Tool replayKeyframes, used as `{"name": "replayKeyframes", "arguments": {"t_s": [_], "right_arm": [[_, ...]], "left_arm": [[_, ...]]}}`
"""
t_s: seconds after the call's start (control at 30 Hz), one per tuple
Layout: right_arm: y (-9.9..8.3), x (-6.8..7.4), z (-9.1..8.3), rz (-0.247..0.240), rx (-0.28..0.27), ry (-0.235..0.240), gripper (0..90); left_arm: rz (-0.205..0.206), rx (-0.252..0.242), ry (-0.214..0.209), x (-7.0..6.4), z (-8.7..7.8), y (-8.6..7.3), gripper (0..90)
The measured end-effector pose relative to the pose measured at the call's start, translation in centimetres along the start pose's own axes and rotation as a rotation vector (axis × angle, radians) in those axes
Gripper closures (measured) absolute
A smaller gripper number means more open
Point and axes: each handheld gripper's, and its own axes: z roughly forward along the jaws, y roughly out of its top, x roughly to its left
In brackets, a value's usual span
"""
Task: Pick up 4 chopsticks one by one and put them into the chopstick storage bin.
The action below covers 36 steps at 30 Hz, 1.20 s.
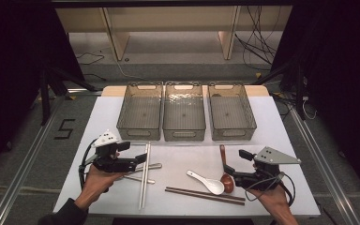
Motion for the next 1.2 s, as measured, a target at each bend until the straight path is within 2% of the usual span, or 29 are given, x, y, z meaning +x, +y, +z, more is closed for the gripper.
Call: {"name": "replayKeyframes", "arguments": {"t_s": [0.07,0.23,0.37,0.47,0.5,0.53,0.6,0.63,0.67,0.7,0.73,0.77,0.8,0.9,0.93,1.03,1.07,1.1,1.13,1.2], "right_arm": [[0.0,0.0,0.0,0.001,0.0,-0.001,23.9],[0.0,-0.1,0.0,0.005,0.009,-0.002,24.0],[0.0,-0.1,0.1,0.004,0.016,-0.006,24.0],[0.0,-0.2,0.1,0.007,0.014,-0.007,24.1],[0.0,-0.2,0.1,0.008,0.015,-0.008,24.1],[0.0,-0.2,0.1,0.008,0.018,-0.008,24.1],[-0.1,-0.3,0.1,0.01,0.02,-0.01,24.1],[-0.1,-0.3,0.1,0.012,0.021,-0.009,24.1],[-0.1,-0.3,0.2,0.012,0.022,-0.008,24.1],[-0.1,-0.3,0.2,0.012,0.025,-0.009,24.1],[-0.1,-0.3,0.2,0.014,0.029,-0.01,24.2],[-0.1,-0.3,0.2,0.017,0.032,-0.009,24.3],[-0.1,-0.3,0.3,0.02,0.038,-0.009,24.3],[-0.1,-0.2,0.4,0.014,0.042,-0.005,24.3],[-0.1,-0.2,0.4,0.014,0.045,-0.006,24.4],[-0.1,-0.2,0.5,0.017,0.053,-0.003,24.4],[-0.1,-0.2,0.5,0.017,0.054,-0.002,24.4],[-0.1,-0.2,0.4,0.016,0.053,-0.001,24.5],[-0.1,-0.2,0.4,0.016,0.051,0.0,24.5],[-0.1,-0.2,0.4,0.016,0.054,0.0,24.5]], "left_arm": [[-0.021,0.023,0.009,0.0,0.2,0.0,14.9],[-0.025,0.08,0.026,0.2,0.6,0.1,15.0],[-0.041,0.102,0.036,0.3,0.8,0.2,15.1],[-0.054,0.153,0.072,0.5,1.3,0.5,15.3],[-0.054,0.153,0.072,0.5,1.3,0.5,15.3],[-0.068,0.199,0.081,0.8,1.6,0.6,15.3],[-0.069,0.244,0.098,1.0,2.0,0.7,15.3],[-0.069,0.244,0.098,1.0,2.0,0.7,15.4],[-0.073,0.268,0.108,1.0,2.2,0.7,15.4],[-0.06,0.33,0.117,1.2,2.6,0.9,15.5],[-0.065,0.356,0.108,1.3,3.0,0.9,15.5],[-0.065,0.356,0.108,1.3,3.0,0.9,15.4],[-0.065,0.397,0.097,1.5,3.3,1.1,15.3],[-0.042,0.436,0.14,1.6,4.3,1.3,15.4],[-0.027,0.478,0.144,1.5,4.8,1.5,15.4],[-0.013,0.506,0.168,1.4,5.3,1.7,15.9],[-0.013,0.537,0.178,1.8,5.8,1.6,16.3],[-0.013,0.537,0.178,1.8,5.8,1.6,16.8],[-0.023,0.563,0.176,2.1,6.2,1.4,17.3],[-0.03,0.581,0.174,2.3,6.5,1.2,19.8]]}}
